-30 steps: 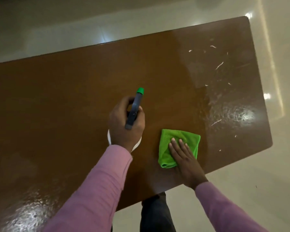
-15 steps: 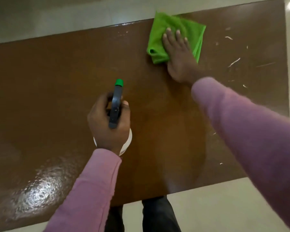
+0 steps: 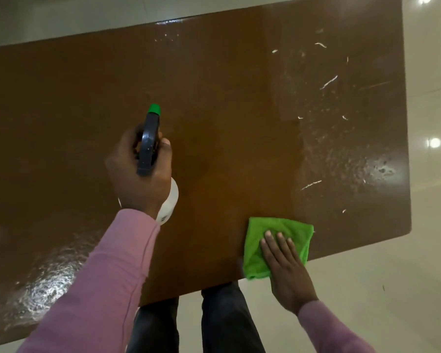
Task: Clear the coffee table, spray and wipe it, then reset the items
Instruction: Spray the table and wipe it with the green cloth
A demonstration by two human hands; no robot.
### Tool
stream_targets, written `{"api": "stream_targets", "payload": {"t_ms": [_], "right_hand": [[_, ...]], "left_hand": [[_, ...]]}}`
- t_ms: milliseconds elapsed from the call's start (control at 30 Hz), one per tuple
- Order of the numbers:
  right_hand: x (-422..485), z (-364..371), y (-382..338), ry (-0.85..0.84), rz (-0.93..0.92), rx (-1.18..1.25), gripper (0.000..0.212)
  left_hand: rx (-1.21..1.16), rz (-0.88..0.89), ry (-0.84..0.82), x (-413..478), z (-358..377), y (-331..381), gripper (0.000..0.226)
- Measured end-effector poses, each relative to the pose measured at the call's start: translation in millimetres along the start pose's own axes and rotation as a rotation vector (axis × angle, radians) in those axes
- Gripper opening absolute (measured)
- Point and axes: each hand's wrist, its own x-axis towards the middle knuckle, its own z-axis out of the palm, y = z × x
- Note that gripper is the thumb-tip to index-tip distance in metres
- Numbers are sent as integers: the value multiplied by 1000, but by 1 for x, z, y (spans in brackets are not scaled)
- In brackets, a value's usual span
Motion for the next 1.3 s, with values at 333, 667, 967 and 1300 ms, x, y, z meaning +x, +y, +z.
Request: {"api": "stream_targets", "payload": {"t_ms": [333,667,967,1300], "right_hand": [[315,-241,46,251,64,-1,68],[199,-163,39,214,-67,20,77],[4,4,-22,114,121,81,74],[18,7,-70,217,325,328,75]], "left_hand": [[63,22,-28,-4,4,3,16],[3,-9,42,-10,3,3,24],[147,16,-198,-34,2,13,39],[448,405,-963,-115,61,61,7]]}}
